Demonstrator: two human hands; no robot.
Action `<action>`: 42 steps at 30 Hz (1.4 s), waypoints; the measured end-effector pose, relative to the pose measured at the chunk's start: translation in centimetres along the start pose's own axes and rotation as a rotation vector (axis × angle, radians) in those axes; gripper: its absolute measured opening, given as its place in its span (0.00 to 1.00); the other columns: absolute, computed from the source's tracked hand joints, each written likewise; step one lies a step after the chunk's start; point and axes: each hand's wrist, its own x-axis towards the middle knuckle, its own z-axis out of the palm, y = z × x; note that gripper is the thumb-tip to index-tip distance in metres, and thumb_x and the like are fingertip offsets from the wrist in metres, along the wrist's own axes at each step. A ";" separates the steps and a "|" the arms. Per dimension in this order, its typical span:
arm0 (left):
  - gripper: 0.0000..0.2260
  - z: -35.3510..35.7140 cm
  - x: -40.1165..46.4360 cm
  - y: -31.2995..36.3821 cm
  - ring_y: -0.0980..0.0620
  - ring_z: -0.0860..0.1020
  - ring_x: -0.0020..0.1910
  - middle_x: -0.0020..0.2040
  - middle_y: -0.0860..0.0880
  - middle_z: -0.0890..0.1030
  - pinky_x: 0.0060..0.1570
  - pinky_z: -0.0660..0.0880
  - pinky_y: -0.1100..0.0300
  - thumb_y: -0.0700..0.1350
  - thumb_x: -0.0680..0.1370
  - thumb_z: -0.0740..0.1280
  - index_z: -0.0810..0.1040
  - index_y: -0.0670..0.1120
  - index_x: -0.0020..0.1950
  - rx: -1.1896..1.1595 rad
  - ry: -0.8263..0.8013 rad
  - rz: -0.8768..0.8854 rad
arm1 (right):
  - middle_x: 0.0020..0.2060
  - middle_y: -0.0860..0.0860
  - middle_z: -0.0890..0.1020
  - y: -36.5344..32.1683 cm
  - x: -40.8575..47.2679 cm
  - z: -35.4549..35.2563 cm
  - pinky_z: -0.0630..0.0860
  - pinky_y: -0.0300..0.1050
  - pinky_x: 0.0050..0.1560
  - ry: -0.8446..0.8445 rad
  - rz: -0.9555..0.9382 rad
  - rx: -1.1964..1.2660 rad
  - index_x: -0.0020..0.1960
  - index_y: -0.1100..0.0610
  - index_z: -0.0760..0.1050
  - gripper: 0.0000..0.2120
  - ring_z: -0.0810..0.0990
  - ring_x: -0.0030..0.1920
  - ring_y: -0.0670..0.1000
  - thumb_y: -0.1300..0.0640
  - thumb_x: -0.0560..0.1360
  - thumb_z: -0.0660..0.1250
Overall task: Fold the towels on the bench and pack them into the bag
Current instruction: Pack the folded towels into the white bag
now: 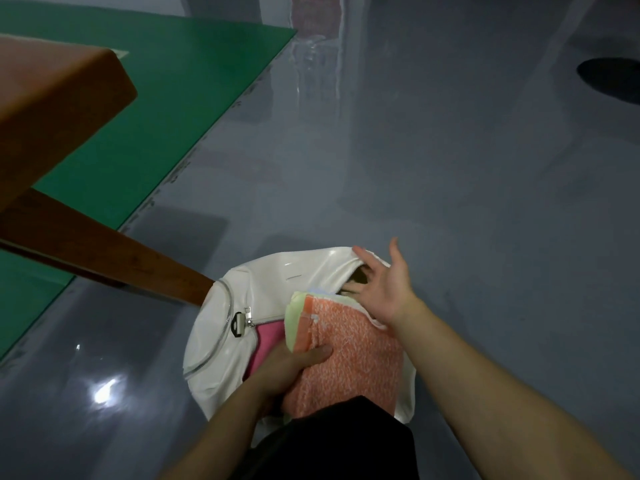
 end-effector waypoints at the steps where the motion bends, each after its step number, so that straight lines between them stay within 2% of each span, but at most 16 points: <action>1: 0.28 0.0 0.1 -0.1 0.40 0.82 0.60 0.60 0.42 0.84 0.64 0.75 0.38 0.47 0.70 0.81 0.78 0.45 0.67 -0.001 0.011 0.003 | 0.78 0.56 0.62 0.1 0.0 0.4 0.65 0.68 0.72 0.013 0.047 -0.018 0.73 0.57 0.72 0.43 0.69 0.71 0.71 0.25 0.73 0.58; 5: 0.25 0.6 0.5 -0.5 0.41 0.83 0.59 0.59 0.42 0.84 0.64 0.76 0.39 0.44 0.72 0.79 0.78 0.44 0.67 0.023 0.006 0.021 | 0.75 0.67 0.65 0.6 -0.9 2.9 0.60 0.55 0.78 0.029 0.166 -0.101 0.76 0.59 0.68 0.45 0.65 0.76 0.62 0.25 0.74 0.58; 9: 0.22 1.2 0.6 -0.2 0.44 0.84 0.57 0.58 0.45 0.85 0.62 0.78 0.42 0.44 0.72 0.78 0.79 0.47 0.65 0.036 0.065 0.064 | 0.78 0.61 0.63 1.2 -1.4 4.1 0.60 0.52 0.78 0.112 0.049 -0.196 0.77 0.64 0.64 0.45 0.66 0.76 0.56 0.28 0.77 0.55; 12: 0.22 1.3 1.0 -0.1 0.46 0.84 0.55 0.56 0.47 0.86 0.60 0.79 0.42 0.48 0.72 0.79 0.79 0.49 0.64 -0.002 0.137 0.073 | 0.77 0.57 0.66 1.6 -1.7 2.2 0.59 0.52 0.78 0.156 -0.049 -0.322 0.73 0.61 0.71 0.44 0.70 0.74 0.53 0.25 0.75 0.54; 15: 0.23 1.8 2.1 -0.2 0.47 0.85 0.53 0.54 0.49 0.86 0.58 0.80 0.43 0.48 0.70 0.80 0.80 0.49 0.63 0.000 0.232 0.105 | 0.73 0.53 0.72 1.9 -2.5 0.2 0.58 0.51 0.79 0.185 -0.181 -0.354 0.66 0.58 0.77 0.37 0.72 0.72 0.51 0.29 0.79 0.52; 17: 0.22 2.3 3.1 0.2 0.47 0.85 0.52 0.54 0.48 0.87 0.57 0.80 0.44 0.46 0.70 0.80 0.81 0.47 0.62 -0.033 0.286 0.117 | 0.72 0.53 0.74 2.3 -3.1 -0.3 0.62 0.51 0.77 0.165 -0.265 -0.276 0.68 0.60 0.75 0.35 0.74 0.69 0.50 0.32 0.81 0.52; 21: 0.22 3.4 5.2 1.4 0.39 0.83 0.57 0.58 0.40 0.84 0.62 0.76 0.37 0.46 0.73 0.78 0.80 0.45 0.65 -0.137 0.097 -0.029 | 0.75 0.59 0.67 1.9 -3.8 0.8 0.64 0.55 0.76 0.030 -0.306 0.059 0.77 0.65 0.63 0.38 0.69 0.74 0.58 0.36 0.81 0.57; 24: 0.24 4.0 6.2 1.1 0.37 0.82 0.59 0.60 0.40 0.84 0.63 0.75 0.36 0.48 0.73 0.79 0.79 0.45 0.67 -0.145 0.039 -0.056 | 0.79 0.58 0.59 0.7 -3.9 1.9 0.65 0.56 0.76 -0.011 -0.293 0.239 0.78 0.65 0.60 0.41 0.69 0.74 0.59 0.35 0.79 0.60; 27: 0.28 4.3 7.0 0.9 0.39 0.84 0.56 0.57 0.41 0.85 0.60 0.78 0.37 0.49 0.68 0.82 0.79 0.44 0.65 -0.201 0.168 -0.004 | 0.79 0.58 0.59 0.0 -3.7 1.9 0.67 0.55 0.74 -0.010 -0.296 0.253 0.78 0.65 0.61 0.41 0.72 0.70 0.59 0.35 0.79 0.61; 29: 0.24 4.3 7.5 1.1 0.42 0.85 0.52 0.53 0.44 0.86 0.57 0.80 0.40 0.49 0.68 0.81 0.80 0.44 0.61 -0.228 0.288 0.026 | 0.79 0.58 0.61 -0.3 -3.9 1.6 0.68 0.54 0.73 -0.014 -0.300 0.225 0.76 0.66 0.64 0.40 0.75 0.68 0.59 0.34 0.79 0.61; 33: 0.22 4.5 8.9 2.2 0.41 0.85 0.53 0.55 0.42 0.86 0.58 0.80 0.41 0.49 0.73 0.78 0.79 0.44 0.64 -0.311 0.322 -0.003 | 0.77 0.59 0.64 -0.7 -4.3 1.9 0.69 0.54 0.73 -0.013 -0.303 0.120 0.73 0.66 0.69 0.39 0.75 0.69 0.59 0.34 0.78 0.61; 35: 0.28 4.3 9.6 2.7 0.39 0.83 0.55 0.59 0.41 0.84 0.60 0.78 0.41 0.55 0.71 0.78 0.77 0.44 0.66 -0.287 0.364 -0.071 | 0.75 0.58 0.66 -0.8 -4.3 2.1 0.70 0.53 0.72 0.003 -0.324 0.086 0.73 0.66 0.68 0.39 0.75 0.69 0.59 0.34 0.78 0.61; 37: 0.37 3.9 10.4 2.6 0.41 0.82 0.56 0.60 0.44 0.83 0.63 0.77 0.44 0.62 0.63 0.79 0.77 0.45 0.66 -0.234 0.500 -0.051 | 0.69 0.58 0.71 -1.0 -4.1 1.8 0.69 0.53 0.73 0.029 -0.329 0.022 0.72 0.66 0.69 0.39 0.74 0.70 0.58 0.34 0.78 0.60; 38: 0.36 3.8 10.4 2.5 0.43 0.81 0.56 0.59 0.46 0.83 0.63 0.76 0.47 0.62 0.62 0.80 0.76 0.45 0.63 -0.230 0.578 0.000 | 0.68 0.58 0.73 -1.1 -3.9 1.5 0.67 0.52 0.74 0.042 -0.324 -0.021 0.72 0.66 0.70 0.38 0.74 0.70 0.58 0.33 0.79 0.59; 40: 0.23 4.0 10.1 2.5 0.45 0.81 0.55 0.55 0.48 0.83 0.62 0.75 0.51 0.53 0.70 0.79 0.77 0.46 0.59 -0.292 0.648 0.107 | 0.68 0.59 0.75 -1.1 -3.5 0.3 0.64 0.52 0.76 0.069 -0.302 -0.164 0.72 0.64 0.71 0.39 0.72 0.72 0.56 0.32 0.79 0.56; 42: 0.15 4.0 9.9 2.1 0.47 0.81 0.58 0.55 0.49 0.83 0.63 0.74 0.53 0.45 0.73 0.78 0.78 0.47 0.57 -0.329 0.692 0.203 | 0.70 0.57 0.75 -1.3 -3.1 -0.6 0.61 0.53 0.78 0.067 -0.275 -0.280 0.73 0.62 0.70 0.39 0.71 0.73 0.55 0.31 0.79 0.54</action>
